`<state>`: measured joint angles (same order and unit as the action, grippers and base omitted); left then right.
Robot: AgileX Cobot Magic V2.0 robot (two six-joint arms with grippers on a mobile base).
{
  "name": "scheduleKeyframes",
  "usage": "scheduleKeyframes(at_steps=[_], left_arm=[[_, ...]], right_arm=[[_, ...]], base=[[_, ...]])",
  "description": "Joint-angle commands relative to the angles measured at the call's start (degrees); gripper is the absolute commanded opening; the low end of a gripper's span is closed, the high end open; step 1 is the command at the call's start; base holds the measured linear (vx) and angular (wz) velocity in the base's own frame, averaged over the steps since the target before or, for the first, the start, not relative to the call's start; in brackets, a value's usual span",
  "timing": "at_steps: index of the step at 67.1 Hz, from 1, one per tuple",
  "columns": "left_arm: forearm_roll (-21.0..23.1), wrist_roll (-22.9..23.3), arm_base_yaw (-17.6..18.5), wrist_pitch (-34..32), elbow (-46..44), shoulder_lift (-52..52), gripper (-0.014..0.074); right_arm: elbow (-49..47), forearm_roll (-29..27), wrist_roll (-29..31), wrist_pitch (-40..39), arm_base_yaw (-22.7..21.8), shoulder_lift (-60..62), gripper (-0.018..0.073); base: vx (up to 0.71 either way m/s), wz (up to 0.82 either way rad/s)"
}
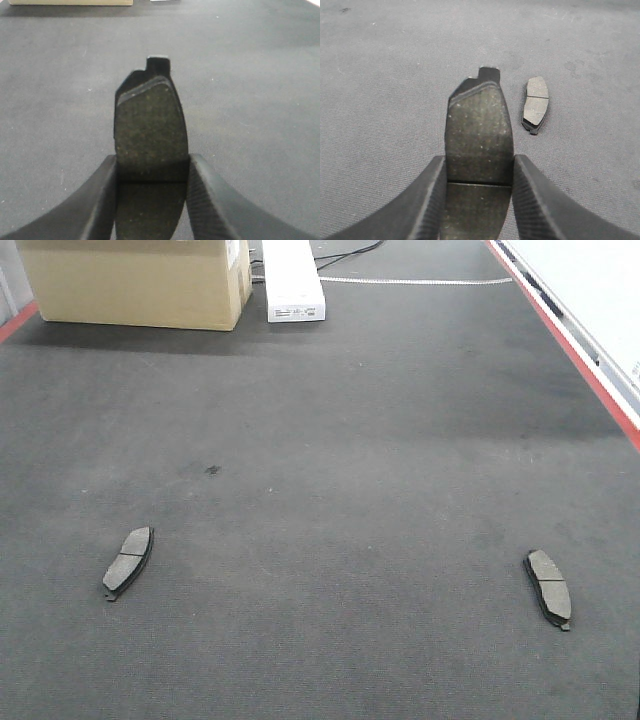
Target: Move and align brake pads A on conveyor
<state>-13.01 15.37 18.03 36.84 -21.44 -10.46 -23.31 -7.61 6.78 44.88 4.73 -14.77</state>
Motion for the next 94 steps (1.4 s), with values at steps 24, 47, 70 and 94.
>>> scheduleKeyframes(at_steps=[24,47,70,94], left_arm=[[-0.32,0.28,0.06,-8.55,-10.20,-13.09,-0.0006],[6.65,0.43,0.06,-2.84,-29.82,-41.69,-0.0006],[9.42,-0.01,0.06,0.68,-42.23,-65.98,-0.0006],[13.01,-0.01,0.06,3.73,-51.85,-80.46,-0.0006]], right_arm=[[-1.66,-0.22,0.55,-5.03,-0.07,-0.51,-0.0004],[-1.66,-0.22,0.55,-5.03,-0.07,-0.51,-0.0004],[-1.66,-0.22,0.55,-5.03,-0.07,-0.51,-0.0004],[-1.66,-0.22,0.55,-5.03,-0.07,-0.51,-0.0004]], base=[[0.00,0.00],[0.00,0.00],[0.00,0.00],[0.00,0.00]])
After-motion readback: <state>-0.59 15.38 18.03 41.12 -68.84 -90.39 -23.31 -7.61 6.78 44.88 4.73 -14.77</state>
